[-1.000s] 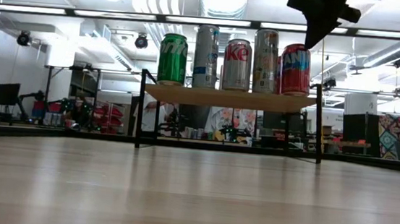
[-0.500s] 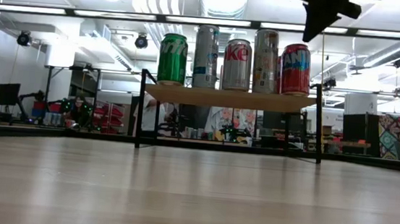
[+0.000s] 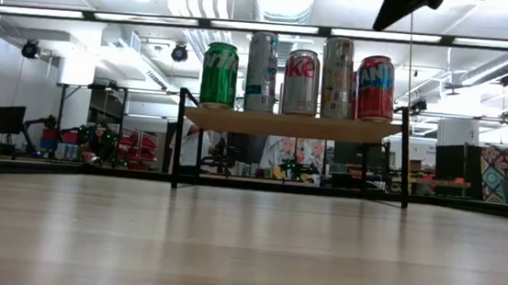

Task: Place canned beverage on shelf
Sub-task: Adjust the soda cans on the shelf

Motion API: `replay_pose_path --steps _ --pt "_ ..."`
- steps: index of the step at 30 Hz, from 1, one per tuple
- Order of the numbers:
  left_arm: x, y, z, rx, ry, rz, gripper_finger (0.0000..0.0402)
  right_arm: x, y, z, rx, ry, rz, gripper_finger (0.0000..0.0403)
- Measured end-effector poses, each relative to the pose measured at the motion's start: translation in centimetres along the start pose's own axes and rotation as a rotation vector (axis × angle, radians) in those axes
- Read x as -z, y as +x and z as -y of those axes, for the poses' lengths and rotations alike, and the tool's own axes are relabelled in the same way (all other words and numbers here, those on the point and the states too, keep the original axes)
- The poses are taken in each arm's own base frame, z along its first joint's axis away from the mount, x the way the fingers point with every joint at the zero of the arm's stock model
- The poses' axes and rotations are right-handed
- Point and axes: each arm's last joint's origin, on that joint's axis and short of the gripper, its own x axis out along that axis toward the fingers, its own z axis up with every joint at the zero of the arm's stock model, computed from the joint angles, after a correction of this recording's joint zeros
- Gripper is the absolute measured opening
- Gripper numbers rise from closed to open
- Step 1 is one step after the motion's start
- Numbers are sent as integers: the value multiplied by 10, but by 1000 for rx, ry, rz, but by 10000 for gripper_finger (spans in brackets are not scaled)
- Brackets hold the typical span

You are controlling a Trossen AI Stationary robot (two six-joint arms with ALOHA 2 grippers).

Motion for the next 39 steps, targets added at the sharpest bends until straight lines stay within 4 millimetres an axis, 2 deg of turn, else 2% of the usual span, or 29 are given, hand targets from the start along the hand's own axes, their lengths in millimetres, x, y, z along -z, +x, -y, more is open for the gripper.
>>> replay_pose_path --steps 5,8,15,18,22,31,34,39 --pt "16 -1 6 49 -54 -152 382 14 6 -24 -78 -147 67 9" --pt "22 -1 8 47 -79 -211 382 25 17 -37 -109 -212 101 9" --pt "25 -1 2 -162 -76 -258 381 46 48 -57 -157 -225 200 9" --pt "25 0 1 -182 -78 -262 382 51 57 -61 -168 -221 232 9" --pt "27 2 7 -42 -108 -242 381 55 61 -62 -170 -205 230 9" --pt "52 15 24 -19 -77 -321 360 58 63 -62 -169 -201 221 9" --pt "48 25 28 -26 -83 -290 350 59 64 -62 -167 -202 219 9" --pt "26 44 28 -16 21 -265 345 60 66 -63 -170 -197 226 9"
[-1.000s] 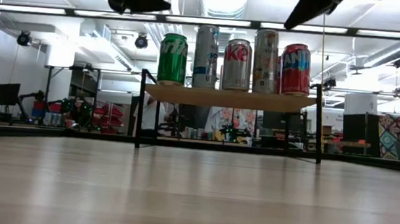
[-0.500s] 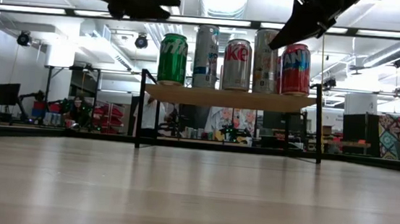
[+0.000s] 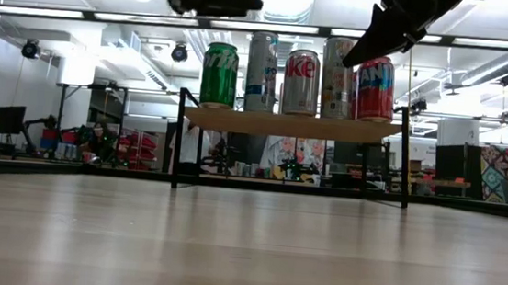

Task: Place canned beverage on shelf
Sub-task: Adjust the soda cans on the shelf

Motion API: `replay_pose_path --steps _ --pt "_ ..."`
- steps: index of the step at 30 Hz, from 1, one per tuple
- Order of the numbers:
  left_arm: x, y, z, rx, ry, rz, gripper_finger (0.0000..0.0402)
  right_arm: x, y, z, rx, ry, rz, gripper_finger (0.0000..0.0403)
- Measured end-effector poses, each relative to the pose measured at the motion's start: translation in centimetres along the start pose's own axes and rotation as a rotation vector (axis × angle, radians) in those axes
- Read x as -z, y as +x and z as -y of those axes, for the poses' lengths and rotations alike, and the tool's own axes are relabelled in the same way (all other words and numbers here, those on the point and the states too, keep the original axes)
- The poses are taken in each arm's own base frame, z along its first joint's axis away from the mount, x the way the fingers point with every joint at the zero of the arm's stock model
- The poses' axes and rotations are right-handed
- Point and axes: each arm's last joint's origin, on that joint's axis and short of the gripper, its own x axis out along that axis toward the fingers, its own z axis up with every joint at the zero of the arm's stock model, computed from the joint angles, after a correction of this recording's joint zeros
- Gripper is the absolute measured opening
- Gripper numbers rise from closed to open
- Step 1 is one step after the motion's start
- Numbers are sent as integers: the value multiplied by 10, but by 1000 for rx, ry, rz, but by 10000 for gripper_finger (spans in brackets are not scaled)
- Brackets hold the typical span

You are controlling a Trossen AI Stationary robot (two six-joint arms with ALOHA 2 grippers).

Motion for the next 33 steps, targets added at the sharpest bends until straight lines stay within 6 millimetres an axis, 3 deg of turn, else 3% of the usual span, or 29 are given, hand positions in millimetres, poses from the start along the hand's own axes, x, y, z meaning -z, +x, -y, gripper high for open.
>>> replay_pose_path --steps 7,13,20,24,28,30,33 --pt "-26 12 -11 -25 150 0 345 2 1 0 1 -3 -5 9" --pt "-33 21 -24 -10 219 24 345 3 1 0 1 -4 -5 9" --pt "-51 39 -54 -72 267 63 343 1 2 -1 -3 2 16 9" --pt "-53 57 -70 -124 250 57 322 -1 2 -1 -7 -2 33 9" --pt "-51 72 -78 -202 250 13 252 -1 2 -1 -7 -4 33 9" --pt "-53 78 -78 -226 251 3 189 0 2 -1 -6 -5 33 9" --pt "-58 84 -78 -238 283 -47 61 0 2 -1 -6 -6 32 9"
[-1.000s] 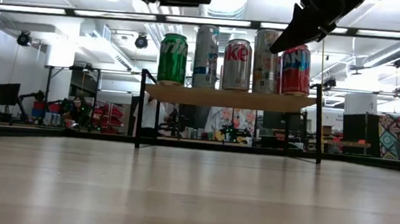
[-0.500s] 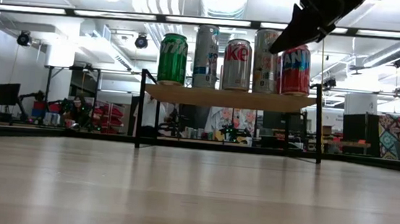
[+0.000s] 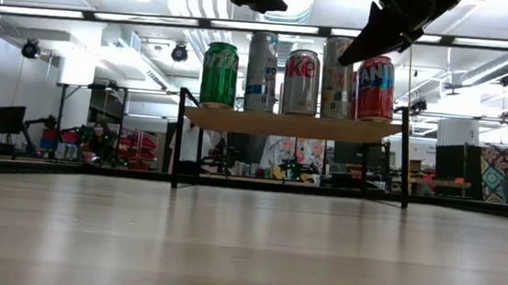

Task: Place canned beverage on shelf
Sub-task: Adjust the soda cans on the shelf

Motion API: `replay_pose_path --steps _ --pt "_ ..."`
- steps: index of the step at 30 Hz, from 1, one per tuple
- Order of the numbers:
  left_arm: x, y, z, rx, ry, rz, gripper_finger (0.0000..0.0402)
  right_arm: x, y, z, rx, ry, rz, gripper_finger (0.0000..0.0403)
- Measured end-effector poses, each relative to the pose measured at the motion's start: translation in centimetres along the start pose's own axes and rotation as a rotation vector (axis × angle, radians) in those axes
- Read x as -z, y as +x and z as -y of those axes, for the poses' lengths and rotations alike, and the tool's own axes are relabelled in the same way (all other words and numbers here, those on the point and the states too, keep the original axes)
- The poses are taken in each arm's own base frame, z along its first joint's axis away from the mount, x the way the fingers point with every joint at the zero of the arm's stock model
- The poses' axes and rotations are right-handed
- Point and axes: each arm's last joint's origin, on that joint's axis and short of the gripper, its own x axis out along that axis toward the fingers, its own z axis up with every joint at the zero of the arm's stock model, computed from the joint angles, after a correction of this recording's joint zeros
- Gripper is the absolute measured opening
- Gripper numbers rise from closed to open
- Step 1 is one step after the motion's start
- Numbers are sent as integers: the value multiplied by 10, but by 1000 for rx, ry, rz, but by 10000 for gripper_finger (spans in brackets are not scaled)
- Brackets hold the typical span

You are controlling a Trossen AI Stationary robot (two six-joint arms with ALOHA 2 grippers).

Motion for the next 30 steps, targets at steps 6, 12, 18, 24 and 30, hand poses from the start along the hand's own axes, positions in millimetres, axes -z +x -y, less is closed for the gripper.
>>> replay_pose_path --steps 6,12,18,24,30 --pt "-7 6 -12 85 46 -107 12 0 0 0 1 -2 -3 9" --pt "-9 5 -18 119 65 -126 2 0 0 0 1 -1 -3 9" --pt "2 7 -21 103 90 -190 0 0 0 0 0 10 -1 9" --pt "3 7 -23 52 103 -221 0 0 0 0 0 11 -1 9" --pt "7 6 -21 78 128 -255 0 0 0 0 0 11 -1 9"
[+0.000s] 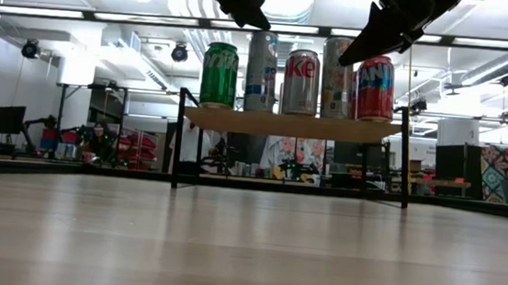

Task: Place canned beverage on shelf
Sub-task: Adjust the soda cans on the shelf

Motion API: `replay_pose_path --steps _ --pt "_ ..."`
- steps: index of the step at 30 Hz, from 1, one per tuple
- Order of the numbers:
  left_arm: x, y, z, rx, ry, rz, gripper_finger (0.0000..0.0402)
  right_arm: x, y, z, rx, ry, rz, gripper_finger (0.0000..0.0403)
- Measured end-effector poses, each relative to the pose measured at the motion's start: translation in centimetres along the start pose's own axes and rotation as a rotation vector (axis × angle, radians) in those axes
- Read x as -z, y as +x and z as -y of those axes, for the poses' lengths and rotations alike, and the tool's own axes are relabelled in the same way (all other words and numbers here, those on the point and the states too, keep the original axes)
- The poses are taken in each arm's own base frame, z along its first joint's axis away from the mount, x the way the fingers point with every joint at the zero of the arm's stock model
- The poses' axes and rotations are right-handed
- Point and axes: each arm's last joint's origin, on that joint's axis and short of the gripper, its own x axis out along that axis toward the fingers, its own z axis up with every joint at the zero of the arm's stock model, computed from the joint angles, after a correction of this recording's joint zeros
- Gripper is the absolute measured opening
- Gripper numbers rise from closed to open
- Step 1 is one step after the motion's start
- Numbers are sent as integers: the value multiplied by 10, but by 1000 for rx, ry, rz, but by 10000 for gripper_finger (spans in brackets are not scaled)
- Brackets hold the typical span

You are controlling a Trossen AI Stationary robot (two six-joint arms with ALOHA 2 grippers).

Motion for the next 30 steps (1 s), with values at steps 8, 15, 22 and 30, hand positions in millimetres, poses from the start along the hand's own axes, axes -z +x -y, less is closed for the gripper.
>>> replay_pose_path --steps 8,15,22,30 --pt "0 -1 -1 4 6 -6 0 0 0 0 0 0 0 9" --pt "0 -2 -1 26 49 11 0 0 0 0 0 0 0 9" --pt "-1 -3 -1 56 66 32 0 0 0 0 0 0 0 9" --pt "-1 -3 0 70 76 43 0 0 0 0 0 0 0 9"
